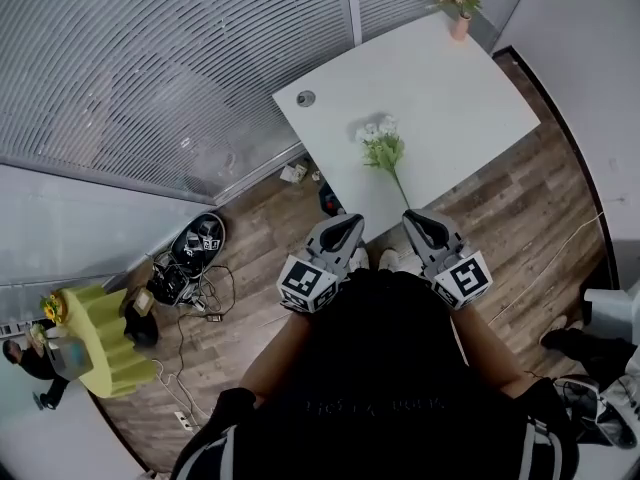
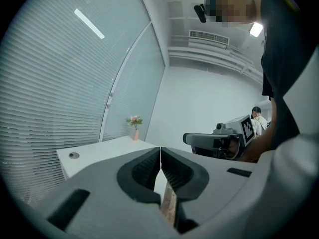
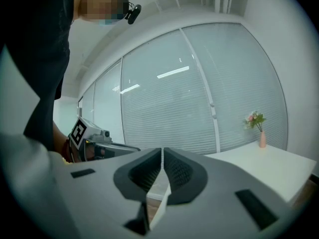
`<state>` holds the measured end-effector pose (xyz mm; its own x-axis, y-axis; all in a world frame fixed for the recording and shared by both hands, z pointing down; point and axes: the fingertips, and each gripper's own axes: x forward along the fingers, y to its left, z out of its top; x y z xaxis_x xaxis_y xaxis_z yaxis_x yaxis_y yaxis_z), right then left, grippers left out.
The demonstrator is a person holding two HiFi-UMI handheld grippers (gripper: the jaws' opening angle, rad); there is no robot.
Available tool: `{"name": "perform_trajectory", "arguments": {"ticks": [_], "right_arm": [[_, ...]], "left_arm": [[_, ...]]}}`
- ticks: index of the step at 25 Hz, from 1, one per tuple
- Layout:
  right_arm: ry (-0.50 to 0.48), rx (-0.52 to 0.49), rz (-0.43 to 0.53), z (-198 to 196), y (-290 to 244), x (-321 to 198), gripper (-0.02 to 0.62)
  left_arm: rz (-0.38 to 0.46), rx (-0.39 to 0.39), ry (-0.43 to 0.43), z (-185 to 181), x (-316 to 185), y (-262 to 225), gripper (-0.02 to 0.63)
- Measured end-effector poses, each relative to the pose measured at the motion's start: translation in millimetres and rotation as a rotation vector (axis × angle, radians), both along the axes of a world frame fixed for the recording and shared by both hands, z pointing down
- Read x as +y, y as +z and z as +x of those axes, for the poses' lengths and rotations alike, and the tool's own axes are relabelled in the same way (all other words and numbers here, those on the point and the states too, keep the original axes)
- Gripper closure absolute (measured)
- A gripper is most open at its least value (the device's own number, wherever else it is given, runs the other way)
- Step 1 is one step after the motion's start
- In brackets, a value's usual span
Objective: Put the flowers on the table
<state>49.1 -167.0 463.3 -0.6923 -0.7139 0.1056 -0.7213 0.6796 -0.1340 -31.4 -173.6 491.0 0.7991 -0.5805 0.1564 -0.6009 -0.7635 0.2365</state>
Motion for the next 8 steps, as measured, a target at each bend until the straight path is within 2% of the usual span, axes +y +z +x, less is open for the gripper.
{"name": "perform_trajectory", "arguments": {"ticks": [4, 8], "right_arm": [[-0.047, -0.006, 0.024, -8, -8, 5, 0.558], [-0.052, 0.006, 0.010, -13, -6, 6, 0.558]], "left_arm": [[0.000, -0.002, -0.005, -1, 0, -1, 0.586], [0.000, 0.000, -0.007, 0, 1, -1, 0.586]]}}
